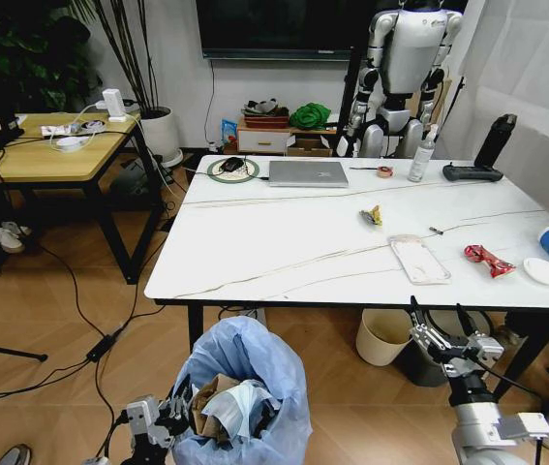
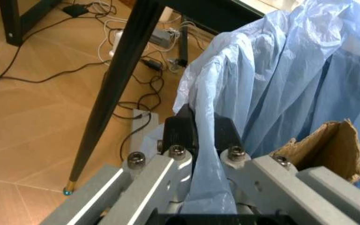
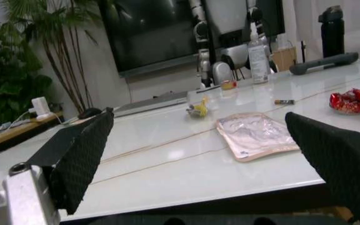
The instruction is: Pick up the trash bin and place the trash from the table into it.
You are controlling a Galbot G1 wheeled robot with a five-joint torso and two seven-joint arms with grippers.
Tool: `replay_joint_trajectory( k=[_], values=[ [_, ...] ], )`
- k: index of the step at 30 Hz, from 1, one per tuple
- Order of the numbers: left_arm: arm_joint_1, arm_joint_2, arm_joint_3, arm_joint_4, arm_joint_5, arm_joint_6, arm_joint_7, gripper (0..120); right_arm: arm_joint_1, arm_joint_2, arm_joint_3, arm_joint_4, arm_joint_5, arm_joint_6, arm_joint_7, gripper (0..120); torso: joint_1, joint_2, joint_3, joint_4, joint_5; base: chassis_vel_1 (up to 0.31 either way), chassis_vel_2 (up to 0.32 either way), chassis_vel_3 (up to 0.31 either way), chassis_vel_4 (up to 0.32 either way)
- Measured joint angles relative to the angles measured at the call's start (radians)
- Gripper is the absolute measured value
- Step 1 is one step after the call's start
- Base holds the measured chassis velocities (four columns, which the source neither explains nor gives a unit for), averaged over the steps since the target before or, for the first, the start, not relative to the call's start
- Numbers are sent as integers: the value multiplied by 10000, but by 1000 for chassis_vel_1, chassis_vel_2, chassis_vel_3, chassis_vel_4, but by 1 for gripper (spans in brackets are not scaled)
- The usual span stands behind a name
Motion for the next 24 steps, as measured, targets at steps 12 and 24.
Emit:
replay_joint_trajectory(
  k=[12,24],
  values=[
    [-18,-23,36,21,5,-8,1,0,30,-15,-2,-27,74,-20,-28,100,0,0,0,0,0,0,0,0,0],
    [8,-46,126,48,85,-30,1,0,21,-16,40,-1,158,-47,-48,100,0,0,0,0,0,0,0,0,0]
  ],
)
